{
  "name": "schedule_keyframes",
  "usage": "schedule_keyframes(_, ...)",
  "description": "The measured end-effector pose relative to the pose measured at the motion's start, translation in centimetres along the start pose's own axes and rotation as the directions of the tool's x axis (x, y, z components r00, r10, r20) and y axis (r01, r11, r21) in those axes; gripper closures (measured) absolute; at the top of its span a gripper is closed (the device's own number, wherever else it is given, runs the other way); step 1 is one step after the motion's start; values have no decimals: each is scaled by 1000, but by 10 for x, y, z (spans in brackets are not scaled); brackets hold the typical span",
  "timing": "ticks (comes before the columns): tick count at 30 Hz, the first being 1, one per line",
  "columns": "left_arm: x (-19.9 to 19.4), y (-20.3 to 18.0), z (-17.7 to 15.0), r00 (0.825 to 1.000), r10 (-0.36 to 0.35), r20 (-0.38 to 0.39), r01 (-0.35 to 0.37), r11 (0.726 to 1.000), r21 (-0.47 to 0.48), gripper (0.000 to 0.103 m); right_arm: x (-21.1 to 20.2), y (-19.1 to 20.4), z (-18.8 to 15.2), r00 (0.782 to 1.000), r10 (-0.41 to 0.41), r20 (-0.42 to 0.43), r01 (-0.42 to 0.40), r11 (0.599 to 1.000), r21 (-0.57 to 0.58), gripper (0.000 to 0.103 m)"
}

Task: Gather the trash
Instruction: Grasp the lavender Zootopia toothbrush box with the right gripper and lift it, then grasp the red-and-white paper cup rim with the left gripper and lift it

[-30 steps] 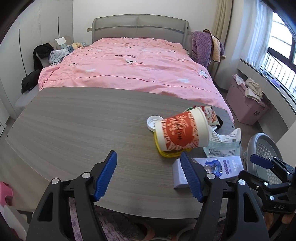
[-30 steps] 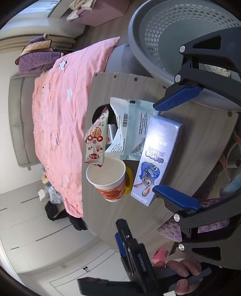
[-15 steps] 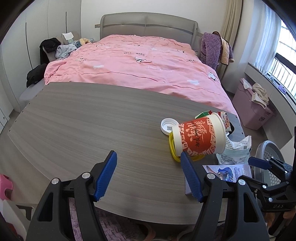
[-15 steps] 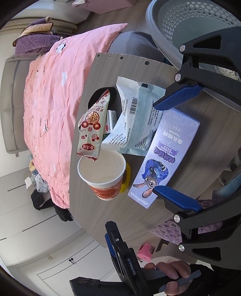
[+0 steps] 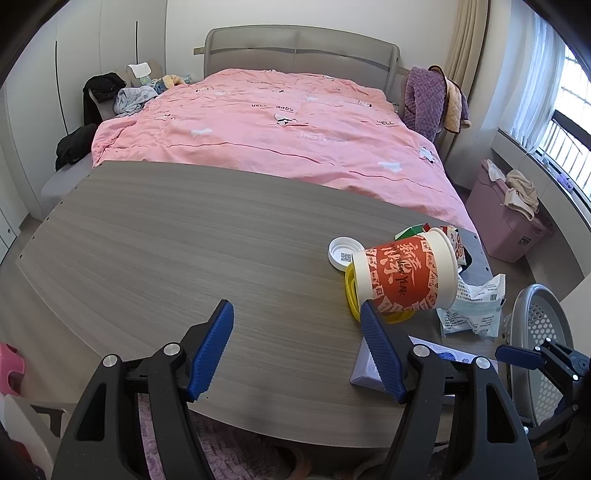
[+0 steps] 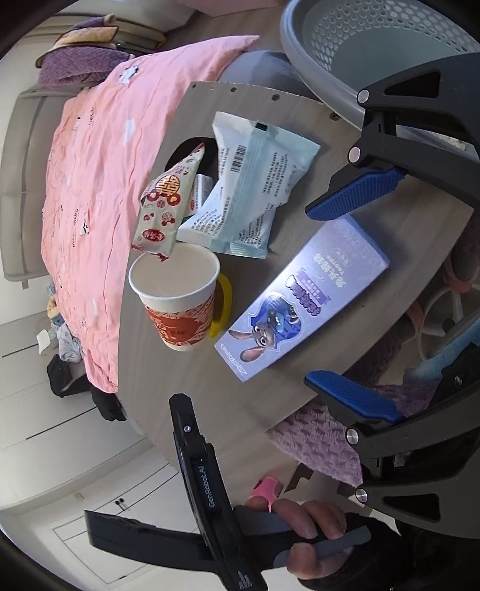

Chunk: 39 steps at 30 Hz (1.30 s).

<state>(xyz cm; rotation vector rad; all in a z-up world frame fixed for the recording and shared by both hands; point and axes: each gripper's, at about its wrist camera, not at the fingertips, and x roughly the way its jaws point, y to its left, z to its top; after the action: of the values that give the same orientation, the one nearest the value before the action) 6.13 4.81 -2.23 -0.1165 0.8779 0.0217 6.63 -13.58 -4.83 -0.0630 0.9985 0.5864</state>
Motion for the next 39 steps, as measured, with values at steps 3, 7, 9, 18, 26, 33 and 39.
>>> schedule_keyframes(3, -2, 4, 1, 1000, 1, 2, -1, 1000, -7, 35, 7, 3, 7, 1000, -6, -2, 6, 1000, -24, 21)
schedule_keyframes(7, -5, 10, 4, 1000, 8, 12, -8, 1000, -20, 35, 24, 13, 16, 999, -21, -41, 17, 994, -104, 21)
schedule_keyframes(9, -6, 13, 5, 1000, 10, 17, -9, 1000, -25, 35, 34, 20, 17, 996, -41, -74, 29, 988, -155, 21)
schedule_keyframes(18, -10, 22, 5, 1000, 15, 23, -14, 999, -42, 35, 56, 36, 20, 988, -90, -126, 55, 965, -257, 41)
schedule_keyframes(26, -13, 26, 6, 999, 13, 34, -11, 999, -50, 35, 49, 48, 9, 993, -75, -94, 50, 969, -243, 57)
schedule_keyframes(33, -17, 25, 4, 999, 13, 39, -12, 999, -47, 35, 30, 52, -5, 998, -46, -39, 40, 988, -151, 59)
schedule_keyframes(39, -22, 12, 4, 1000, -6, 30, 7, 1000, -28, 35, 5, 43, -22, 997, -73, 25, 74, 997, -16, 59)
